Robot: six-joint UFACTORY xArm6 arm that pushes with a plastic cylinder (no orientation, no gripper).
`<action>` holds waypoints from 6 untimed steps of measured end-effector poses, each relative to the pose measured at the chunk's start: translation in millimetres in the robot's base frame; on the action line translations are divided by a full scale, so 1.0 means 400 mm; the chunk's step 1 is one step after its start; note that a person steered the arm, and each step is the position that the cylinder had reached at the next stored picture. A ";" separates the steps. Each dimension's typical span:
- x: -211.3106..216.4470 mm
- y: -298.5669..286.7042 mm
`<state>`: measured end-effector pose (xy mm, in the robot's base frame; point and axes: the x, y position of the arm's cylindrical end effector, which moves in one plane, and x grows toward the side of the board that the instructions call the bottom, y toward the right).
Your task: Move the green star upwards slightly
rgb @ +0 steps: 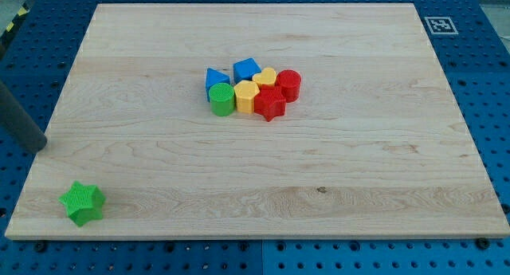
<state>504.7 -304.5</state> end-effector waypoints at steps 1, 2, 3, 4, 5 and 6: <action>0.145 0.001; 0.282 0.008; 0.274 0.017; 0.265 0.133; 0.265 0.204; 0.256 0.252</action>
